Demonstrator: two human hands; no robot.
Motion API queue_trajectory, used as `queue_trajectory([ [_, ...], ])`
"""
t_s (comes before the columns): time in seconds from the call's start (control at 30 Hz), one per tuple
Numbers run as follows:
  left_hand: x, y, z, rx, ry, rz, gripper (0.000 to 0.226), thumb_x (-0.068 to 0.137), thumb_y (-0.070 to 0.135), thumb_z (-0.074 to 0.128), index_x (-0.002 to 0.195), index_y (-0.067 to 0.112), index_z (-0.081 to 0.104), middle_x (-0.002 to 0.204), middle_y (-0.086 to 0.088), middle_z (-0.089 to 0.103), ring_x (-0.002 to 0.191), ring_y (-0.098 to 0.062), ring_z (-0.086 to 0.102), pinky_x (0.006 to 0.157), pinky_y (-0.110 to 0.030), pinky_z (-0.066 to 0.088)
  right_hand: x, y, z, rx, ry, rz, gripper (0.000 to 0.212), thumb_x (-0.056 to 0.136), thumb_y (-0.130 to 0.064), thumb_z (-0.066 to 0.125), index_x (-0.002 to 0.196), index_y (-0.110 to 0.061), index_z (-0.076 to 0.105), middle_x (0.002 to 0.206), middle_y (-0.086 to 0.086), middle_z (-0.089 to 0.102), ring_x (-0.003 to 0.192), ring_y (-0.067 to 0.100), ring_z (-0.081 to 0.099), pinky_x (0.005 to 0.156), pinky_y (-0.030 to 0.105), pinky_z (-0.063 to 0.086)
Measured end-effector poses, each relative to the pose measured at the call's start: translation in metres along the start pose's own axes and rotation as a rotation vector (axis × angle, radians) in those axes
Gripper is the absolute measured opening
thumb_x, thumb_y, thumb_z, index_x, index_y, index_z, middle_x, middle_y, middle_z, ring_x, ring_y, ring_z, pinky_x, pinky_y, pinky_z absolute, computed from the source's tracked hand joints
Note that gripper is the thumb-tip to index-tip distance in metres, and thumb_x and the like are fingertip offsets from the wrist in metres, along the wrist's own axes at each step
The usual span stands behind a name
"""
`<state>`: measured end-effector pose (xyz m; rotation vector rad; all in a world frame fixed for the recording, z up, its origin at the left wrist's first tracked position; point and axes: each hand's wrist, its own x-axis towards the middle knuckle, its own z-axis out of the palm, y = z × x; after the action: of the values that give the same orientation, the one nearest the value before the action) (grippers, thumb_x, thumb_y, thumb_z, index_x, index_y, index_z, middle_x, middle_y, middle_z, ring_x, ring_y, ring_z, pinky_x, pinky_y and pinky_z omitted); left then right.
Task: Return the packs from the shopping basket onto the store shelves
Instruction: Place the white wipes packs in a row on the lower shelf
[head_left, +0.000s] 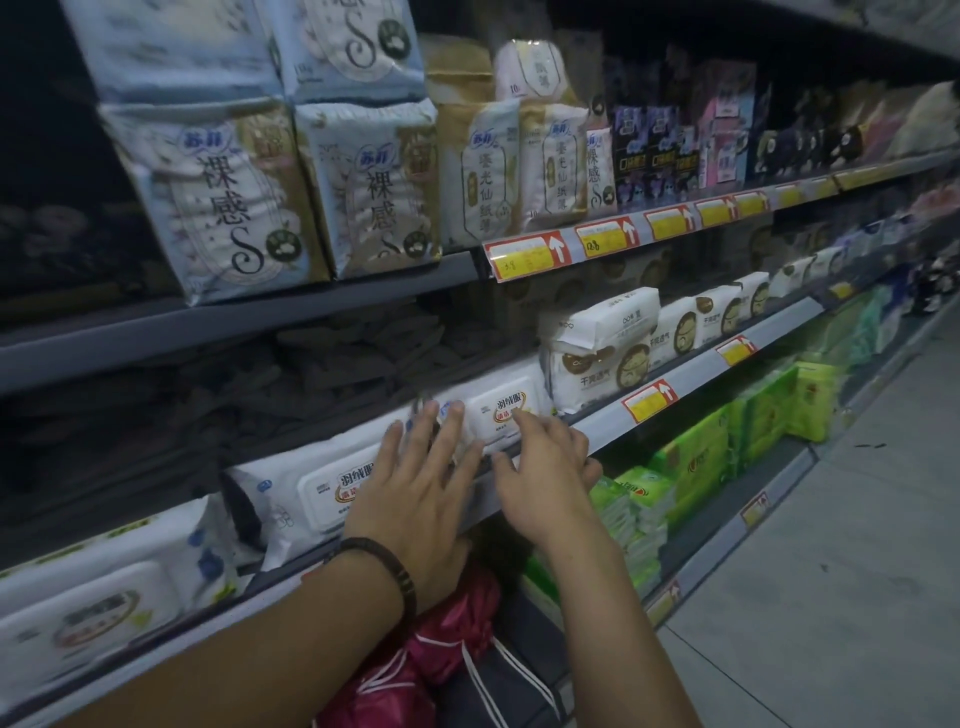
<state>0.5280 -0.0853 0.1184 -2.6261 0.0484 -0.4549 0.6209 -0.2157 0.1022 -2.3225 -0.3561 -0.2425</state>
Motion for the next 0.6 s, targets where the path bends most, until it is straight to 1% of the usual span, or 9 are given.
queue_trajectory([
  [0.1,-0.041,-0.012,0.004,0.038,-0.025,-0.118,0.105,0.084,0.061,0.053,0.165,0.017,0.004,0.167,-0.025,-0.022,0.155,-0.047,-0.018,0.122,-0.067,0.000,-0.013,-0.023,-0.001,0.035,0.035,-0.115,0.046,0.100,-0.035,0.058,0.146,-0.028,0.055,0.147,0.004,0.052,0.140,0.031,0.042,0.113,0.050,0.037],
  [0.2,-0.076,-0.025,0.011,-0.001,-0.040,-0.176,0.097,0.077,0.047,0.068,0.158,0.005,0.034,0.169,-0.027,0.013,0.155,-0.051,0.008,0.118,-0.070,0.019,-0.032,-0.045,0.009,0.116,0.037,-0.299,0.039,0.096,-0.026,0.059,0.134,-0.022,0.067,0.128,0.005,0.064,0.123,0.029,0.058,0.107,0.045,0.047],
  [0.27,-0.089,-0.033,0.020,-0.018,-0.053,-0.204,0.098,0.073,0.043,0.075,0.154,0.001,0.041,0.167,-0.027,0.021,0.155,-0.050,0.015,0.118,-0.069,0.024,-0.044,-0.059,0.020,0.118,-0.003,-0.345,0.039,0.098,-0.025,0.058,0.137,-0.022,0.067,0.128,0.005,0.065,0.121,0.026,0.060,0.106,0.040,0.050],
  [0.33,-0.091,-0.039,0.023,-0.051,-0.083,-0.203,0.102,0.067,0.048,0.075,0.153,0.002,0.044,0.167,-0.027,0.022,0.155,-0.049,0.016,0.118,-0.067,0.025,-0.053,-0.069,0.030,0.122,-0.025,-0.343,0.044,0.100,-0.028,0.058,0.143,-0.022,0.065,0.133,0.006,0.068,0.124,0.026,0.061,0.106,0.037,0.050],
  [0.4,-0.089,-0.042,0.018,-0.081,-0.143,-0.196,0.104,0.073,0.058,0.064,0.159,0.008,0.033,0.170,-0.024,0.008,0.157,-0.047,0.003,0.121,-0.063,0.017,-0.056,-0.076,0.036,0.100,-0.029,-0.328,0.049,0.100,-0.034,0.059,0.148,-0.022,0.060,0.132,0.008,0.069,0.126,0.028,0.060,0.106,0.037,0.050],
  [0.43,-0.086,-0.044,0.015,-0.071,-0.164,-0.189,0.104,0.081,0.063,0.054,0.164,0.012,0.016,0.170,-0.022,-0.010,0.157,-0.045,-0.011,0.124,-0.062,0.008,-0.056,-0.077,0.037,0.050,-0.036,-0.323,0.050,0.101,-0.037,0.058,0.150,-0.025,0.058,0.127,0.010,0.070,0.126,0.030,0.057,0.105,0.038,0.048],
  [0.5,-0.081,-0.046,0.013,-0.026,-0.195,-0.191,0.105,0.089,0.070,0.036,0.160,0.016,-0.020,0.160,-0.018,-0.042,0.148,-0.041,-0.038,0.125,-0.059,-0.008,-0.052,-0.078,0.036,-0.075,-0.065,-0.309,0.050,0.102,-0.041,0.055,0.151,-0.032,0.054,0.119,0.015,0.069,0.127,0.034,0.051,0.106,0.040,0.042],
  [0.53,-0.079,-0.046,0.009,-0.013,-0.243,-0.196,0.108,0.089,0.073,0.034,0.158,0.015,-0.025,0.157,-0.018,-0.047,0.145,-0.041,-0.043,0.125,-0.058,-0.011,-0.050,-0.079,0.035,-0.110,-0.093,-0.290,0.050,0.102,-0.042,0.053,0.151,-0.035,0.051,0.119,0.015,0.067,0.128,0.035,0.048,0.106,0.042,0.039],
  [0.6,-0.074,-0.044,0.004,-0.024,-0.281,-0.212,0.113,0.087,0.075,0.036,0.159,0.014,-0.025,0.156,-0.019,-0.048,0.144,-0.041,-0.045,0.124,-0.058,-0.014,-0.048,-0.082,0.035,-0.139,-0.125,-0.266,0.048,0.103,-0.040,0.051,0.150,-0.035,0.049,0.123,0.015,0.066,0.130,0.035,0.044,0.106,0.044,0.035],
])
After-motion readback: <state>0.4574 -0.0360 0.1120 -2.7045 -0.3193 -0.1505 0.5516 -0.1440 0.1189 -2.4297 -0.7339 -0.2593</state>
